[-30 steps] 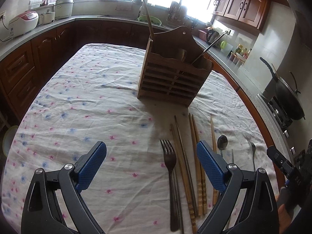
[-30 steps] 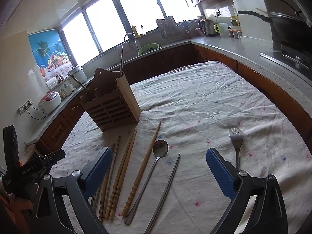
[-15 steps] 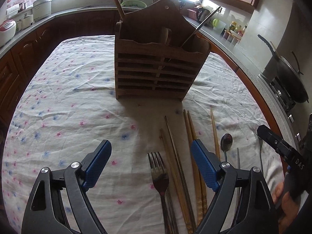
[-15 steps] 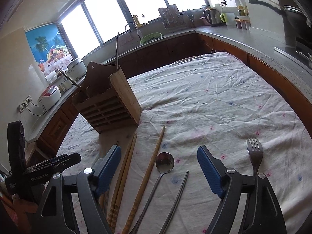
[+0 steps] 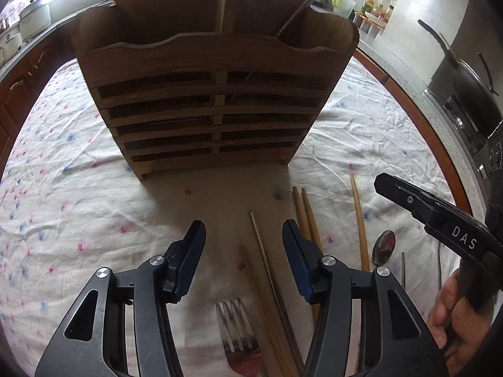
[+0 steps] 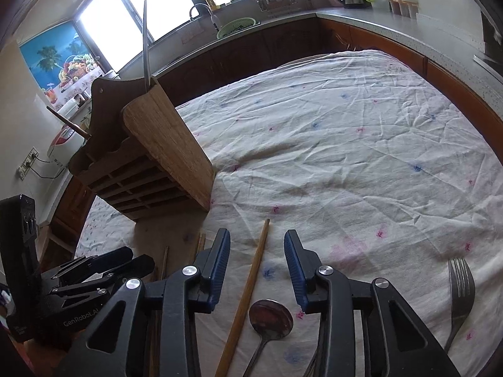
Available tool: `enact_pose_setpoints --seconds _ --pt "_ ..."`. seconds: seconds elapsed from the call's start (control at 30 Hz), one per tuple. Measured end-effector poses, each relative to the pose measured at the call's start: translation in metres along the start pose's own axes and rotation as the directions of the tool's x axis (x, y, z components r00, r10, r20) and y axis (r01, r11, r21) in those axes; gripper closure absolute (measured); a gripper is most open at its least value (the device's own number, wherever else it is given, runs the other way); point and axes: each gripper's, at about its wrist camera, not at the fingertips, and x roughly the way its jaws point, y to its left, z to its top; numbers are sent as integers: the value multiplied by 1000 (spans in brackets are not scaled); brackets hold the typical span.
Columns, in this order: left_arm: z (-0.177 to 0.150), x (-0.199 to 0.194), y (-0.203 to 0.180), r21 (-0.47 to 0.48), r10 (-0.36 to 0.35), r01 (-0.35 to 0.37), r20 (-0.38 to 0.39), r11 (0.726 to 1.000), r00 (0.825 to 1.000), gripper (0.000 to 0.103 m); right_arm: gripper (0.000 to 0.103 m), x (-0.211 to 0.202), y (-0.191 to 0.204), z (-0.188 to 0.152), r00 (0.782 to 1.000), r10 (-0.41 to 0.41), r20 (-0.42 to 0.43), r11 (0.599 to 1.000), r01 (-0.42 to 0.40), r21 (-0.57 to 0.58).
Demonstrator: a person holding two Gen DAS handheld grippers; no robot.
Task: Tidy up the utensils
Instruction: 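Close the left tool on a wooden chopstick while the right tool grasps another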
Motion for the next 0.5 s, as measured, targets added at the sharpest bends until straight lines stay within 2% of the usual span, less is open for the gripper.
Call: enact_pose_setpoints --seconds 0.1,0.13,0.2,0.27,0.3,0.43,0.5 --pt "1 13 -3 12 8 -7 -38 1000 999 65 72 11 2 3 1000 -16 -23 1000 16 -15" --pt "1 15 -3 16 14 -14 -46 1000 999 71 72 15 2 4 999 -26 -30 999 25 -20" --pt "-1 15 -7 45 40 -38 -34 998 999 77 78 22 2 4 998 -44 -46 999 43 -30" --pt "-3 15 -10 63 36 -34 -30 997 999 92 82 32 3 3 995 -62 -75 997 59 -43" --pt "-3 15 -12 70 34 -32 -29 997 999 94 83 37 4 0 994 -71 -89 996 66 -52" --pt "-4 14 -12 76 31 -30 -13 997 999 97 91 40 17 -4 986 -157 -53 979 149 -142" --pt "-4 11 -8 56 9 -9 -8 998 1000 99 95 40 15 -4 988 -149 -52 981 140 -136"
